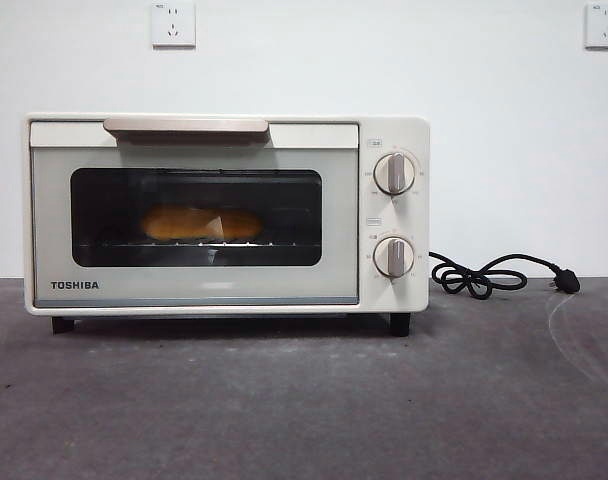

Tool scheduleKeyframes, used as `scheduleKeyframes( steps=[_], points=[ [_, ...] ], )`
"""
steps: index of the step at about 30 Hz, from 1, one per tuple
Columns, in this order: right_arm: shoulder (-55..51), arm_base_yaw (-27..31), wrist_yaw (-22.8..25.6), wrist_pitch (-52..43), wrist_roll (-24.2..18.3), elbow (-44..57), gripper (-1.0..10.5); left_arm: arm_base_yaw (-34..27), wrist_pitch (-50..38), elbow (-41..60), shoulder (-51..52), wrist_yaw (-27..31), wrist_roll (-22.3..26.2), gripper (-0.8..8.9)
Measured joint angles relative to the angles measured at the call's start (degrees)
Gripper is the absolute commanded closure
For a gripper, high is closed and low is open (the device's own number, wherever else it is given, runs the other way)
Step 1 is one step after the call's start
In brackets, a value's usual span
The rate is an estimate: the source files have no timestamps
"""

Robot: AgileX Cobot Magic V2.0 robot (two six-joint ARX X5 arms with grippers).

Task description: Take the corn from the table,put the corn in the oven

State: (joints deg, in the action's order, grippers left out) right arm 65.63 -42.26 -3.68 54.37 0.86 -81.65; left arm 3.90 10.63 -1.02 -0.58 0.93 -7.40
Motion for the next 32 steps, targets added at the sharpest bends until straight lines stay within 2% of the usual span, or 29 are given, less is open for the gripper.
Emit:
scheduleKeyframes(
  steps=[9, 32],
  points=[
    [0.0, 0.0, 0.3, 0.0, 0.0, 0.0, 9.6, 0.1, -0.1, 0.0, 0.1, -0.5, 3.9, 8.18],
    [0.0, 0.0, 0.3, 0.0, 0.0, 0.0, 9.6, 0.3, -0.5, 0.0, -0.3, -0.7, 4.4, 8.17]
  ],
)
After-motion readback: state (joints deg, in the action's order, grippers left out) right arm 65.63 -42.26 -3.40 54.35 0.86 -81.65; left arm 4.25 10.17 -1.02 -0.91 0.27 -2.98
